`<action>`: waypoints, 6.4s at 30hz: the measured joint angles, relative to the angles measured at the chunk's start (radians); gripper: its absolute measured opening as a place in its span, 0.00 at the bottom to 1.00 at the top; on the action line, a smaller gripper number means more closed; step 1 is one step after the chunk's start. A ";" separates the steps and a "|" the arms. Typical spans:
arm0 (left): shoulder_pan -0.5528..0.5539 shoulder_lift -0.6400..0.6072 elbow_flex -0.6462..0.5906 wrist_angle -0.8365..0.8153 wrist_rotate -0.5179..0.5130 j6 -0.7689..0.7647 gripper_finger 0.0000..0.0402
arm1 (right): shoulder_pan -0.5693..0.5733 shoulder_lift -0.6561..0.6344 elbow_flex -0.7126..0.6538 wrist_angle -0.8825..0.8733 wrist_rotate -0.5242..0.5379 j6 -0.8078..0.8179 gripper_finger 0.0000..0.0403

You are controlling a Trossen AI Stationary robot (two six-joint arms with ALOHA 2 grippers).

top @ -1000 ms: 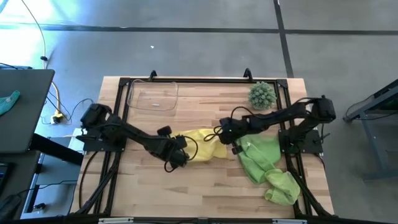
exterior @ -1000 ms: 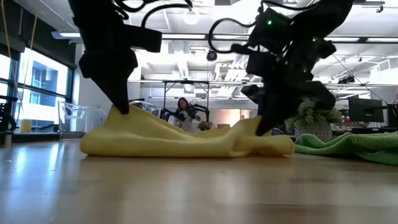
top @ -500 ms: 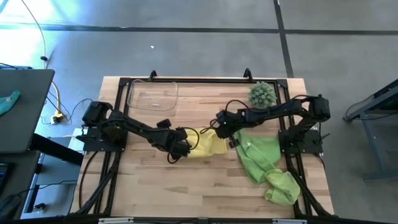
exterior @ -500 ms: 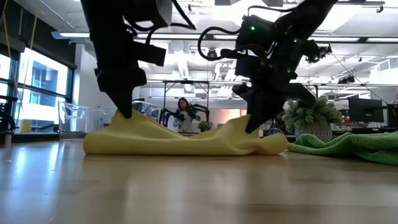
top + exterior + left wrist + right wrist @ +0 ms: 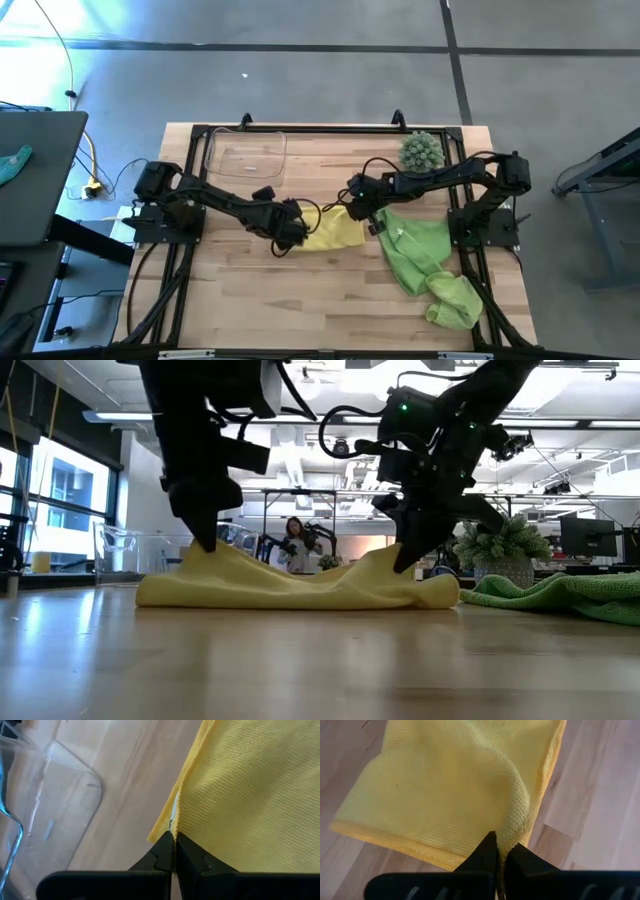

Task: Roll microfiber towels into tight, uniform cylinder then place into a basket
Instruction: Fold the yellow microfiber cloth, then roll the yellow microfiber cloth

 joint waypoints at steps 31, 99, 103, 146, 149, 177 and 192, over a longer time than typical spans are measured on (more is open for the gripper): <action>0.001 0.059 0.008 -0.063 -0.048 0.000 0.25 | 0.097 -0.081 -0.002 -0.107 0.046 0.535 0.32; -0.100 -0.039 -0.101 0.376 0.444 0.008 0.25 | 0.014 -0.072 -0.079 0.029 0.161 0.514 0.32; -0.102 -0.051 -0.101 0.417 0.346 0.094 0.25 | 0.040 -0.055 -0.078 0.137 0.127 0.533 0.32; -0.120 0.079 -0.029 0.381 0.257 0.241 0.25 | 0.094 0.065 -0.084 0.255 0.250 0.935 0.32; -0.120 0.079 -0.029 0.379 0.257 0.215 0.25 | 0.111 0.065 -0.094 0.256 0.327 0.930 0.32; -0.133 0.118 -0.028 0.550 0.285 0.072 0.25 | 0.075 0.041 -0.096 0.213 0.233 0.983 0.32; -0.106 0.093 0.077 0.443 0.318 0.228 0.25 | 0.152 0.137 -0.089 0.228 0.490 0.962 0.32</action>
